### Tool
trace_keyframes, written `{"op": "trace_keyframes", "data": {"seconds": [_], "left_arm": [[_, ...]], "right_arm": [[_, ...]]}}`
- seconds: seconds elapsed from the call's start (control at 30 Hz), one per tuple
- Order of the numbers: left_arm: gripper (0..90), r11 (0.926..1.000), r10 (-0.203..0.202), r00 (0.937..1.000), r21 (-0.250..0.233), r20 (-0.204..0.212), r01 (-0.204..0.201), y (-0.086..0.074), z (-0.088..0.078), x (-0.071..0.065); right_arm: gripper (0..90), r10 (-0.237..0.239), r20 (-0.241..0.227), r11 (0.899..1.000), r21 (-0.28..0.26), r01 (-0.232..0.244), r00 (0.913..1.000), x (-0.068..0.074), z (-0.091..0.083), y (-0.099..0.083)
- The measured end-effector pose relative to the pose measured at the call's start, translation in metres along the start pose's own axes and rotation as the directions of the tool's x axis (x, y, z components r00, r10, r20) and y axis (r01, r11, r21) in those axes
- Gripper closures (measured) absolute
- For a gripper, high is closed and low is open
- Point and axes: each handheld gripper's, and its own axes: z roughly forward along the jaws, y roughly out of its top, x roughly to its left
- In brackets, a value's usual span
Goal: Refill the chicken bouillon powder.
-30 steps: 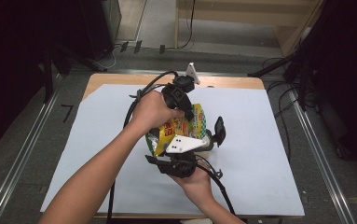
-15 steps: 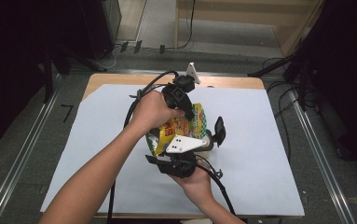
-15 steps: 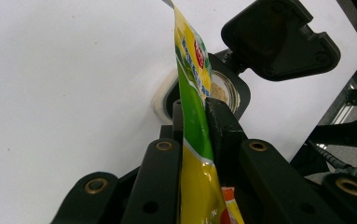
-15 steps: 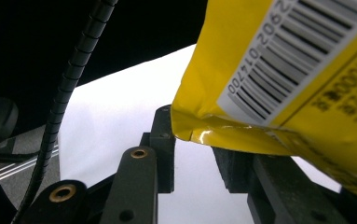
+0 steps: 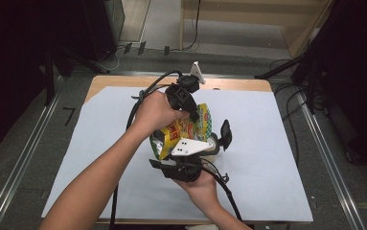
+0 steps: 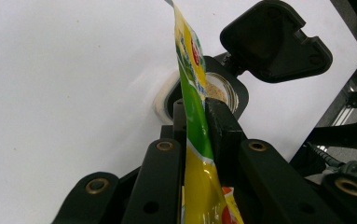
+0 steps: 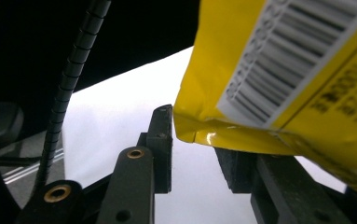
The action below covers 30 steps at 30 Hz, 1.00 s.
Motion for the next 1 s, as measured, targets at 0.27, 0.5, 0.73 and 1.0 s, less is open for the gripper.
{"op": "trace_keyframes", "data": {"seconds": [0.27, 0.5, 0.73, 1.0], "left_arm": [[84.1, 1.0, 0.002, 1.0, 0.002, -0.001, -0.002, 0.0, 0.0, -0.002], [83.6, 1.0, 0.003, 0.9999, 0.009, -0.01, -0.003, 0.004, 0.001, -0.003], [83.5, 0.9998, -0.004, 0.9998, 0.017, -0.02, 0.004, 0.008, 0.004, -0.002], [83.1, 0.999, -0.02, 0.9997, 0.04, -0.011, 0.021, 0.011, 0.009, 0.003]], "right_arm": [[70.2, 0.053, -0.02, 0.999, -0.003, -0.054, 0.9984, -0.002, 0.0, -0.001], [70.8, 0.077, -0.049, 0.996, -0.033, -0.079, 0.9958, -0.002, -0.005, 0.005], [69.0, 0.102, -0.055, 0.994, -0.027, -0.104, 0.9933, -0.006, -0.007, 0.006], [70.8, 0.077, -0.019, 0.997, -0.008, -0.077, 0.9969, -0.004, -0.007, 0.007]]}}
